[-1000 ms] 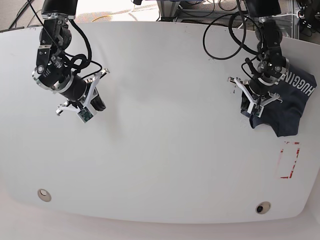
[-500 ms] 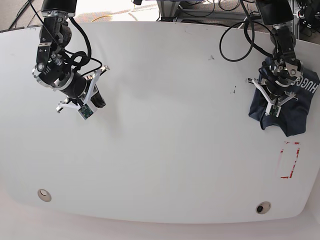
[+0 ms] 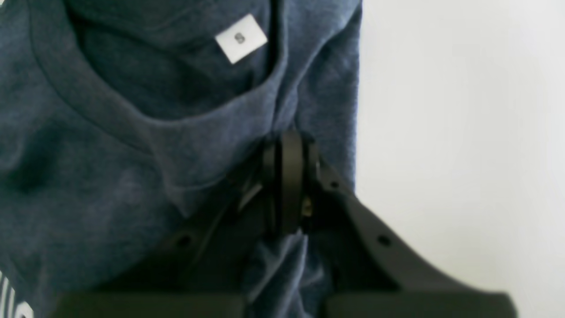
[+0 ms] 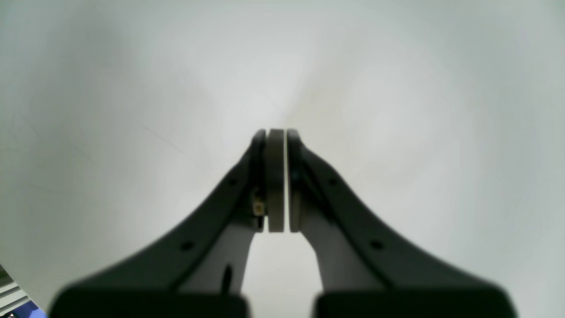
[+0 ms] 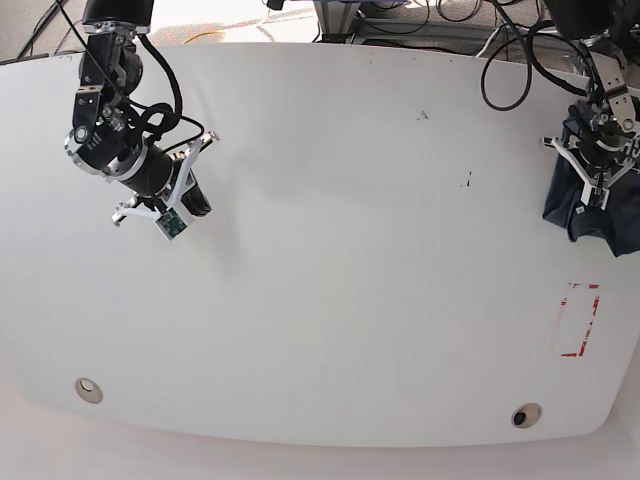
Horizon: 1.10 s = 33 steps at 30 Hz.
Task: Layout the t-shirt on the table in an organized manner, then fold the t-shirt properly
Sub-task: 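Drag the folded shirt with the left gripper to the table's corner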
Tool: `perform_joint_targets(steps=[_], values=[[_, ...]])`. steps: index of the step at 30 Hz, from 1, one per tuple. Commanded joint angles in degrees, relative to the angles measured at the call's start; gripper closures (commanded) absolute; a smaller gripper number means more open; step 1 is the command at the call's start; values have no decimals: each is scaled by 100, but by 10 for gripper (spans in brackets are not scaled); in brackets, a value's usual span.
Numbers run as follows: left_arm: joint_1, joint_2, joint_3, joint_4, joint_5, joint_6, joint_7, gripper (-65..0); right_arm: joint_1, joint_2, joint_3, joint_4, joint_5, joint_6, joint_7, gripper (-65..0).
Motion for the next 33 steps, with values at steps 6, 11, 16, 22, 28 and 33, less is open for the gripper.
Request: perform_joint_targets(steps=[6,11,16,22,28,33], values=[[24,-105,-471,58,42,-228,13,0,74,55,34,126,69,-7,116,-3],[24,-281,-594,14,42,-219,13,0,74,55,34,126,69,-7,116,-3],[-20,-466,-629,-311,15,-210,-4,0,74,55,34,126,69,-7,116,-3],[-187,-492,-682,-469,33,-202,-435,0,74,55,34,161,69,-7,116,-3],[-231,-466,-647,-452,24,-210,-462,0,74,55,34,161,69,-7,116,-3],[-231,-220,-647,-3,15,-237,-462,0,74,64,34,170,69,-7,116,-3]])
